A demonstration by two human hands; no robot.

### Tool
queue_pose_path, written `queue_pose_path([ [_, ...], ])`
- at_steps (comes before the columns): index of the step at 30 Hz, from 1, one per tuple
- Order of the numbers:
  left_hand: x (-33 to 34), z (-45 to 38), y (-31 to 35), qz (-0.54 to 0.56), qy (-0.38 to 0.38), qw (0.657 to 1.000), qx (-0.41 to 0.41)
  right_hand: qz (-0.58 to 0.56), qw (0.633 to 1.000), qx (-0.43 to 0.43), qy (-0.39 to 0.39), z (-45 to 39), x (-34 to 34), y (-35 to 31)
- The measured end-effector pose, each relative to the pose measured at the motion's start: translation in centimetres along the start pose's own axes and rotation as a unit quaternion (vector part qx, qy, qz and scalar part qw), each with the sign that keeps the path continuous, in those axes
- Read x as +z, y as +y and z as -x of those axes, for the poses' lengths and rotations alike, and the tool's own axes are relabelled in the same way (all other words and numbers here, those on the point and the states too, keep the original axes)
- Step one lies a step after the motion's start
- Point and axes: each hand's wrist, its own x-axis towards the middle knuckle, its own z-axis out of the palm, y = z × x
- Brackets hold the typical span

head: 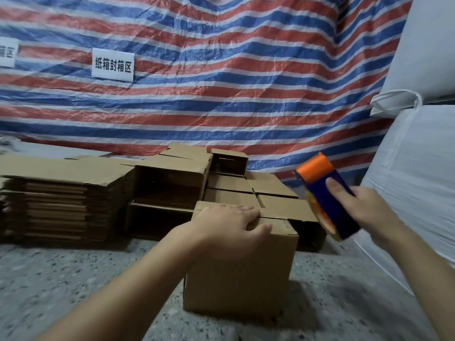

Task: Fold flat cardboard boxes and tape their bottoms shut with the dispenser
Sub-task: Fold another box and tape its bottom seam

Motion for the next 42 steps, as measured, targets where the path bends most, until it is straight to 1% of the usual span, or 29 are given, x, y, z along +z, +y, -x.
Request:
queue_pose_path([
  [1,-0.2,0.1,0.1,0.017,-0.007,1.000,-0.006,-0.028,1.000,-0.001,-0.011,-0.5,-0.6,-1.7],
  [2,-0.6,0.2,0.2,0.047,-0.016,0.999,-0.017,-0.048,0.998,0.007,-0.037,-1.1,-1.0,-3.5],
  [4,-1.4,0.4,0.3,0.138,-0.035,0.989,-0.047,-0.078,0.988,0.032,-0.126,-1.9,-1.0,-6.7],
  [6,-2.5,0.7,0.1,0.226,-0.040,0.971,-0.071,-0.082,0.974,0.046,-0.204,-2.4,-0.4,-9.2],
  [8,-3.3,0.8,-0.5,0.327,-0.029,0.940,-0.092,-0.062,0.965,0.047,-0.251,-2.8,0.9,-10.7],
  [9,-3.5,0.8,-0.8,0.389,-0.016,0.916,-0.102,-0.043,0.962,0.047,-0.265,-3.0,1.6,-11.2],
  [10,-3.5,0.8,-1.1,0.456,0.005,0.882,-0.114,-0.024,0.960,0.046,-0.274,-3.1,2.2,-11.5],
  [12,-3.6,0.6,-1.4,0.590,0.061,0.792,-0.144,-0.002,0.957,0.048,-0.286,-3.4,3.2,-11.8],
  [13,-3.6,0.5,-1.5,0.634,0.091,0.752,-0.160,0.000,0.955,0.050,-0.291,-3.5,3.5,-11.9],
  [14,-3.6,0.3,-1.6,0.655,0.117,0.725,-0.177,0.003,0.954,0.052,-0.296,-3.6,3.8,-11.9],
  [15,-3.6,0.2,-1.6,0.657,0.134,0.716,-0.192,0.008,0.952,0.051,-0.302,-3.8,4.0,-12.0],
  [18,-3.8,0.1,-1.6,0.655,0.127,0.716,-0.206,0.025,0.946,0.053,-0.320,-4.1,4.2,-12.2],
  [22,-4.1,0.1,-1.9,0.677,0.119,0.688,-0.233,0.051,0.943,0.058,-0.325,-4.4,4.5,-12.4],
  [27,-4.3,-0.1,-2.0,0.690,0.131,0.667,-0.250,0.051,0.933,0.048,-0.353,-4.6,4.8,-12.8],
  [36,-3.6,-0.6,-2.3,0.666,0.139,0.688,-0.252,0.062,0.927,0.048,-0.366,-4.7,4.9,-13.2],
  [39,-3.2,-0.7,-2.3,0.670,0.155,0.683,-0.247,0.063,0.922,0.044,-0.380,-5.0,4.5,-13.1],
  [42,-3.1,-0.8,-2.4,0.678,0.174,0.669,-0.249,0.043,0.905,0.036,-0.421,-5.1,3.8,-12.8],
])
